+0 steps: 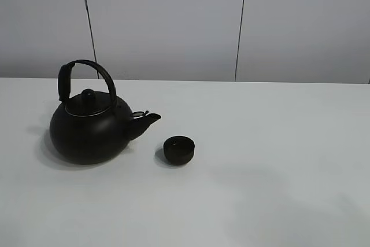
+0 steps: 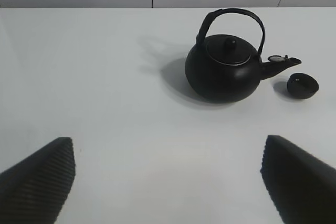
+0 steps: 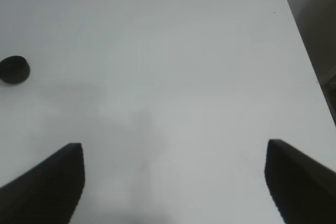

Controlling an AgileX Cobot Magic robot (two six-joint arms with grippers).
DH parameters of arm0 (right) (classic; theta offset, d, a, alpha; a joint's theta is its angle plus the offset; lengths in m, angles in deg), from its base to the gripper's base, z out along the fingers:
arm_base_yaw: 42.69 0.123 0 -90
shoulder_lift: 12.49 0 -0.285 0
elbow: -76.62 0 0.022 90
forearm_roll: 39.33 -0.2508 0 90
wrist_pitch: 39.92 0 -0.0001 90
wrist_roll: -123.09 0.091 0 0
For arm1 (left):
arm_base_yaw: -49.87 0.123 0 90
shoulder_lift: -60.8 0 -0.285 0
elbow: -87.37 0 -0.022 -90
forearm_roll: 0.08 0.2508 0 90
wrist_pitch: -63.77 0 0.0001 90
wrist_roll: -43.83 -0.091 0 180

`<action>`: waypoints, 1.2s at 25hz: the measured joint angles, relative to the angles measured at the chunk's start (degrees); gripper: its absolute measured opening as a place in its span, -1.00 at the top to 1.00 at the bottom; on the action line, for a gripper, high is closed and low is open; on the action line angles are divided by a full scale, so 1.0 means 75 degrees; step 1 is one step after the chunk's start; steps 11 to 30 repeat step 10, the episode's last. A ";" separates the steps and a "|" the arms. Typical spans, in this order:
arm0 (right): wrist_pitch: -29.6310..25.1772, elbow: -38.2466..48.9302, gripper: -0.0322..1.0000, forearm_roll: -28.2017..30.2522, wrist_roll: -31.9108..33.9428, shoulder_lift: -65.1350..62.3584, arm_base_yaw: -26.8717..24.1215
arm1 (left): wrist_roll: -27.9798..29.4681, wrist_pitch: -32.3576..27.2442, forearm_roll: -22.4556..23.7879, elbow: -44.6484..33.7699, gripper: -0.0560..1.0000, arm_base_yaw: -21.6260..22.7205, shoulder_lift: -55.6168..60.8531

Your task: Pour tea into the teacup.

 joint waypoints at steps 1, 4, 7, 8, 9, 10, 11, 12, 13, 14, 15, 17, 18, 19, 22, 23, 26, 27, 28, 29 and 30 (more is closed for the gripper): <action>0.0000 0.0000 -0.30 0.0000 0.0000 0.0000 0.0000 | 0.0000 -0.0198 -0.0070 0.0080 -0.42 0.0000 0.0000; 0.0000 0.0000 -0.30 0.0000 0.0000 0.0000 0.0000 | -0.0002 -0.0727 -0.0136 0.0315 -0.42 0.0000 0.0014; 0.0000 0.0000 -0.30 0.0000 0.0000 0.0000 0.0000 | -0.0018 -0.1168 -0.0152 0.0393 -0.42 0.0000 0.0041; 0.0000 0.0000 -0.30 0.0000 0.0000 0.0000 0.0000 | -0.0018 -0.1350 -0.0175 0.0400 -0.42 0.0000 0.0041; 0.0000 0.0000 -0.30 0.0000 0.0000 0.0000 0.0000 | -0.0035 -0.1537 -0.0184 0.0414 -0.42 0.0000 0.0048; 0.0000 0.0000 -0.30 0.0000 0.0000 0.0000 0.0000 | -0.0066 -0.1671 -0.0200 0.0414 -0.42 0.0000 0.0048; 0.0000 0.0000 -0.30 0.0000 0.0000 0.0000 0.0000 | -0.0066 -0.1671 -0.0200 0.0414 -0.42 0.0000 0.0048; 0.0000 0.0000 -0.30 0.0000 0.0000 0.0000 0.0000 | -0.0066 -0.1671 -0.0200 0.0414 -0.42 0.0000 0.0048; 0.0000 0.0000 -0.30 0.0000 0.0000 0.0000 0.0000 | -0.0066 -0.1671 -0.0200 0.0414 -0.42 0.0000 0.0048; 0.0000 0.0000 -0.30 0.0000 0.0000 0.0000 0.0000 | -0.0066 -0.1671 -0.0200 0.0414 -0.42 0.0000 0.0048; 0.0000 0.0000 -0.30 0.0000 0.0000 0.0000 0.0000 | -0.0066 -0.1671 -0.0200 0.0414 -0.42 0.0000 0.0048; 0.0000 0.0000 -0.30 0.0000 0.0000 0.0000 0.0000 | -0.0066 -0.1671 -0.0200 0.0414 -0.42 0.0000 0.0048; 0.0000 0.0000 -0.30 0.0000 0.0000 0.0000 0.0000 | -0.0066 -0.1671 -0.0200 0.0414 -0.42 0.0000 0.0048; 0.0000 0.0000 -0.30 0.0000 0.0000 0.0000 0.0000 | -0.0066 -0.1671 -0.0200 0.0414 -0.42 0.0000 0.0048; 0.0000 0.0000 -0.30 0.0000 0.0000 0.0000 0.0000 | -0.0066 -0.1671 -0.0200 0.0414 -0.42 0.0000 0.0048; 0.0000 0.0000 -0.30 0.0000 0.0000 0.0000 0.0000 | -0.0066 -0.1671 -0.0200 0.0414 -0.42 0.0000 0.0048; 0.0000 0.0000 -0.30 0.0000 0.0000 0.0000 0.0000 | -0.0066 -0.1671 -0.0200 0.0414 -0.42 0.0000 0.0048; 0.0000 0.0000 -0.30 0.0000 0.0000 0.0000 0.0000 | -0.0066 -0.1671 -0.0200 0.0414 -0.42 0.0000 0.0048; 0.0000 0.0000 -0.30 0.0000 0.0000 0.0000 0.0000 | -0.0066 -0.1671 -0.0200 0.0414 -0.42 0.0000 0.0048; 0.0000 0.0000 -0.30 0.0000 0.0000 0.0000 0.0000 | -0.0066 -0.1671 -0.0200 0.0414 -0.42 0.0000 0.0048; 0.0000 0.0000 -0.30 0.0000 0.0000 0.0000 0.0000 | -0.0066 -0.1671 -0.0200 0.0414 -0.42 0.0000 0.0048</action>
